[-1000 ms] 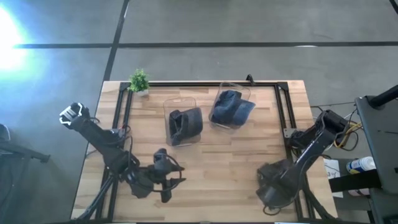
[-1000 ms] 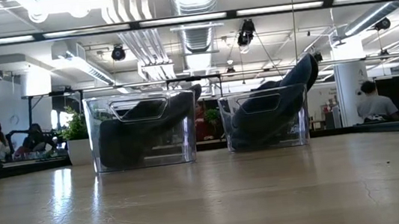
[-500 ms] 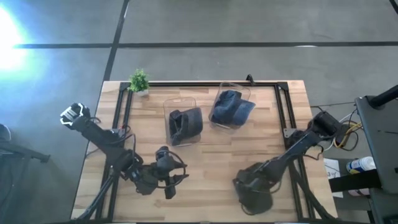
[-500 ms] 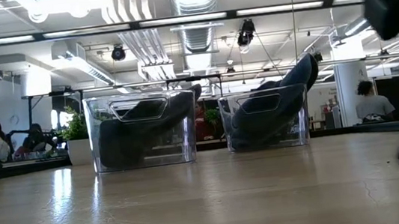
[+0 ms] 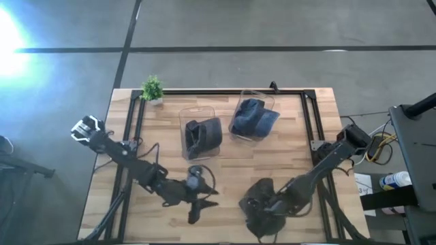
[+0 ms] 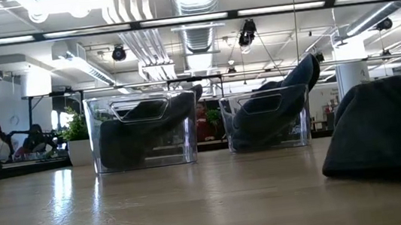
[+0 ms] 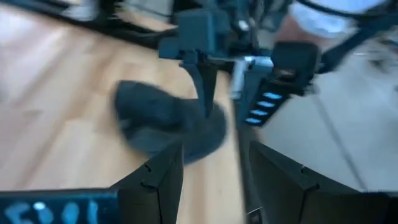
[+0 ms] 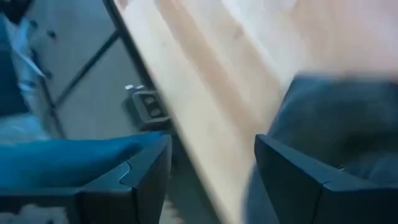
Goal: Pick & Place hat
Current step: Put the black cap into the left transparent bin
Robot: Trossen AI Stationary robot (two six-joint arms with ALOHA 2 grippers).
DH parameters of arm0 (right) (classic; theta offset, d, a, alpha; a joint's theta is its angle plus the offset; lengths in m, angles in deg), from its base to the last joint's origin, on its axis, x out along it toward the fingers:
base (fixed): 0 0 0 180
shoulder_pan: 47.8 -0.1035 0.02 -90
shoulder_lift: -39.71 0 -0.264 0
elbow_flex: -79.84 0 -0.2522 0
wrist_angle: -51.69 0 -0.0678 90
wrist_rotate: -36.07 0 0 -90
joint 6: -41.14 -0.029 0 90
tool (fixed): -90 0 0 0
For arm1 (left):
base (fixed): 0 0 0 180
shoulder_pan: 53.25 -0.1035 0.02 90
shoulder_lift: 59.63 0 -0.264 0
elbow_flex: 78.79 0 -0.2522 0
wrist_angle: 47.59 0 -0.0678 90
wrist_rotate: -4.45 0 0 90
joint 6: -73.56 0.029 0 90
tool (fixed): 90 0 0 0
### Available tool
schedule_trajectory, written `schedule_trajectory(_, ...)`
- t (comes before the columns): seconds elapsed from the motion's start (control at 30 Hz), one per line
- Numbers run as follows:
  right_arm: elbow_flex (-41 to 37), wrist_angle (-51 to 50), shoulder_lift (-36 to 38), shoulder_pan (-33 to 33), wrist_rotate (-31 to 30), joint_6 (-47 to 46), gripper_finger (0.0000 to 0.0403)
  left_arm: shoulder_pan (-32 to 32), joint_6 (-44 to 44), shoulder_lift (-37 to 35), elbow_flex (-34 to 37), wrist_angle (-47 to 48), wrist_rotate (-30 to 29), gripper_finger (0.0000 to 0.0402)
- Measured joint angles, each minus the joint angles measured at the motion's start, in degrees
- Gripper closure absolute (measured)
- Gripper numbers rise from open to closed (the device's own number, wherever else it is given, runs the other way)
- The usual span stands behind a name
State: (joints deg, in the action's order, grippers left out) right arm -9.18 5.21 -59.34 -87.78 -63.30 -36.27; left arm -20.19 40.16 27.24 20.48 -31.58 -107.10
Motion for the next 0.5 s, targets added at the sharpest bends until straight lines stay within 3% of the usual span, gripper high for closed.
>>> schedule_trajectory(0.13,1.1,-1.1,-0.3,-4.5,0.6,-16.2,0.0177,-1.6,3.6,5.3,-0.1,-7.2,6.1,0.0226)
schedule_trajectory(0.33,-1.8,-1.3,-0.4,-14.4,-0.5,-39.6,0.0177,-4.4,8.3,14.7,-4.3,-8.6,12.3,0.0226)
schedule_trajectory(0.5,-3.8,-1.7,-2.5,-20.9,-1.6,-53.3,0.0177,-5.6,15.8,22.2,-10.4,-8.6,14.2,0.0226)
